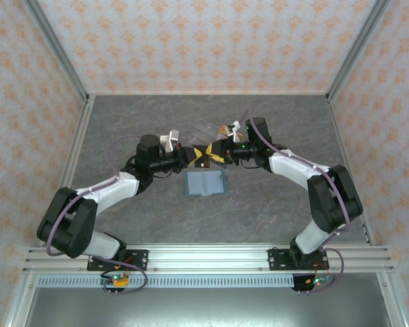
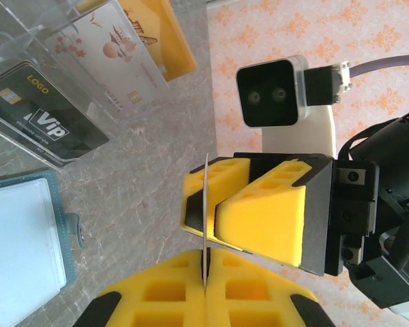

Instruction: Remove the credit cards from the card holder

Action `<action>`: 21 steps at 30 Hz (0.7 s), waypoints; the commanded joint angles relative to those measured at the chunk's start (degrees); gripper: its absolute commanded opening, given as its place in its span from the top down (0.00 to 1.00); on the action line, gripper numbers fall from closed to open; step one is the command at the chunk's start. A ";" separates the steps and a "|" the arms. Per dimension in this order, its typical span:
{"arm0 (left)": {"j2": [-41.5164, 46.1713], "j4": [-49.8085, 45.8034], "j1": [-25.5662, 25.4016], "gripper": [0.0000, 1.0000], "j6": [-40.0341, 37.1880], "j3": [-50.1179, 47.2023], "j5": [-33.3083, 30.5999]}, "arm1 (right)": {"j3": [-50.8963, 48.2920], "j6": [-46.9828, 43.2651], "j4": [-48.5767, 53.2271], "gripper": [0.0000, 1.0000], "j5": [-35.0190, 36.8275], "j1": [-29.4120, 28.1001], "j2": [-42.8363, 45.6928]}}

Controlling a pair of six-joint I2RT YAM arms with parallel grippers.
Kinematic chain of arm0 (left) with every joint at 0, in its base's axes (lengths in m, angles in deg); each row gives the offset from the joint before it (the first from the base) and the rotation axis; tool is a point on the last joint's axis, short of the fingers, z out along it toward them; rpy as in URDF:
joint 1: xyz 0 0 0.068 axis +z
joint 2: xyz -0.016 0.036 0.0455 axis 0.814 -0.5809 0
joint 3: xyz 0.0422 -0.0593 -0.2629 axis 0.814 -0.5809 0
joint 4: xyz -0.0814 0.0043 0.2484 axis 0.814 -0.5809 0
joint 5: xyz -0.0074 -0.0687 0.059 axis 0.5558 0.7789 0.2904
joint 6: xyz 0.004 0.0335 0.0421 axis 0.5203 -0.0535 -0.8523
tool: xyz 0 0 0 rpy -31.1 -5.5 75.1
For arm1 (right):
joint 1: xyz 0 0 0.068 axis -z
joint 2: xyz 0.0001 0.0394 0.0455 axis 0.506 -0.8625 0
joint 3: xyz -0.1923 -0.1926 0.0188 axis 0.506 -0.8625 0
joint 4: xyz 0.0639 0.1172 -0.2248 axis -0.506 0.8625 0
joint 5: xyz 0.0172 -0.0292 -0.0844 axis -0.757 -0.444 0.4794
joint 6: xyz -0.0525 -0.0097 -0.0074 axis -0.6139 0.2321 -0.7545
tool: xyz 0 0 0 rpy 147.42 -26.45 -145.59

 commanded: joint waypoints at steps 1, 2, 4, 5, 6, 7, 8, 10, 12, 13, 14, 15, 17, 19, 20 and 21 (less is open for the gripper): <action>1.76 0.09 0.14 1.00 0.54 -0.15 -1.64 | 0.54 1.35 -2.55 0.64 -1.26 -0.42 -0.27; 1.77 0.36 0.09 1.00 0.94 -0.09 -1.83 | 0.57 1.45 -2.65 0.63 -1.33 -0.50 -0.23; 1.77 1.02 0.09 1.00 1.77 0.09 -2.35 | 0.70 1.65 -2.97 0.63 -1.79 -0.79 -0.29; 1.73 1.35 0.09 1.00 2.06 0.16 -2.53 | 0.77 1.87 -3.38 0.63 -1.95 -0.89 -0.39; 1.63 1.60 0.09 1.00 2.49 0.21 -2.84 | 0.84 2.05 -3.74 0.63 -2.29 -1.08 -0.55; 1.64 2.00 0.09 1.00 2.87 0.15 -3.16 | 1.08 2.11 -3.94 0.63 -2.64 -1.19 -0.72; 1.55 2.38 0.09 1.00 3.13 0.12 -3.38 | 1.14 2.11 -4.10 0.63 -3.03 -1.44 -0.85; 1.41 2.95 0.10 1.00 3.71 0.01 -3.84 | 1.32 2.15 -4.59 0.64 -3.55 -1.80 -1.16; 1.17 3.15 0.06 1.00 4.00 0.04 -4.17 | 1.39 2.12 -4.97 0.66 -3.77 -1.98 -1.32; 1.06 3.54 0.09 1.00 4.32 0.04 -4.28 | 1.49 2.19 -5.09 0.68 -3.81 -2.07 -1.35; 0.87 3.96 0.07 1.00 4.61 0.00 -4.38 | 1.58 2.29 -5.17 0.70 -3.82 -2.04 -1.35; 0.76 4.28 0.09 1.00 4.89 -0.03 -4.38 | 1.74 2.27 -5.31 0.74 -3.97 -2.11 -1.49; 0.45 4.23 0.10 1.00 5.00 0.13 -4.57 | 2.00 2.14 -5.28 0.84 -3.99 -2.05 -1.43; 0.26 2.97 0.08 1.00 4.68 0.52 -4.87 | 2.73 0.55 -3.74 0.95 -3.57 -2.06 -1.40; 0.21 1.74 0.21 1.00 4.19 0.72 -5.13 | 3.45 -1.51 -0.50 0.99 -2.52 -1.99 -1.23; 0.33 -0.25 0.31 0.87 3.51 1.04 -5.70 | 4.57 -4.86 3.87 1.00 -0.78 -1.87 -0.97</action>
